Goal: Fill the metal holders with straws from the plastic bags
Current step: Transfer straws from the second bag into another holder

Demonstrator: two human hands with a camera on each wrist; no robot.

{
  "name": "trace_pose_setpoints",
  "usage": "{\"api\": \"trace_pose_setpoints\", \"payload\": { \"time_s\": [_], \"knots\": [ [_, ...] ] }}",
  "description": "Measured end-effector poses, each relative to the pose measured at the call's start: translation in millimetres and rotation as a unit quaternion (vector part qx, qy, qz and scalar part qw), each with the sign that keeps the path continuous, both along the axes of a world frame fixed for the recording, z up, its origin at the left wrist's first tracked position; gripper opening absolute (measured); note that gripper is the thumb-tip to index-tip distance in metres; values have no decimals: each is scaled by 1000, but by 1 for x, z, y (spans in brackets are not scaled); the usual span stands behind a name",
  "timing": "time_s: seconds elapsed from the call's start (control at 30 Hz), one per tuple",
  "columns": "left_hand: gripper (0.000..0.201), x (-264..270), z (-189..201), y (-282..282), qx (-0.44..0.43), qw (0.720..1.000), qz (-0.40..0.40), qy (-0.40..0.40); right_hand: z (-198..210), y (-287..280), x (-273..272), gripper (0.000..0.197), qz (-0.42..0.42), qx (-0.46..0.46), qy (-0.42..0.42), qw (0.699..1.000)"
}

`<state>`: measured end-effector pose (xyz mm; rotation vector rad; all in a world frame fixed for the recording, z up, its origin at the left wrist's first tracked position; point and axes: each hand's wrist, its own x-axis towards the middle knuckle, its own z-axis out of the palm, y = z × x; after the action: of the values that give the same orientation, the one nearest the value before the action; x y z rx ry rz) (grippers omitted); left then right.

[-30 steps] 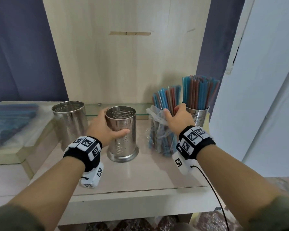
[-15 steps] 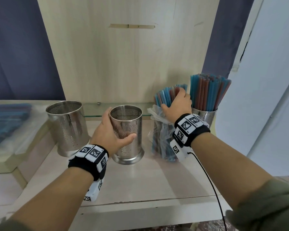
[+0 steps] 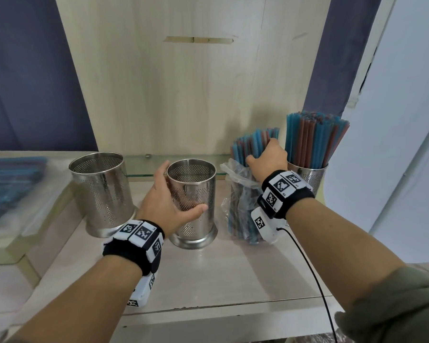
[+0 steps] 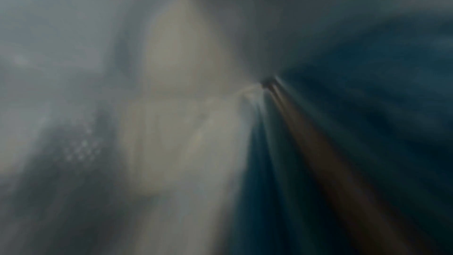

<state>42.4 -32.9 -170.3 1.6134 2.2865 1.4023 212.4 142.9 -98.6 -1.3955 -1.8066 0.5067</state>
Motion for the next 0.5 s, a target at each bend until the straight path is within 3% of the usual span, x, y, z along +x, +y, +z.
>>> {"api": "trace_pose_setpoints", "payload": {
  "time_s": [0.1,0.5],
  "knots": [
    [127,-1,-1,0,0,1000,-1,-1,4,1,2,35,4,-5,11,1000],
    [124,0,0,-2,9,1000,-3,-2,20,6,12,20,22,-37,32,999]
  ]
}}
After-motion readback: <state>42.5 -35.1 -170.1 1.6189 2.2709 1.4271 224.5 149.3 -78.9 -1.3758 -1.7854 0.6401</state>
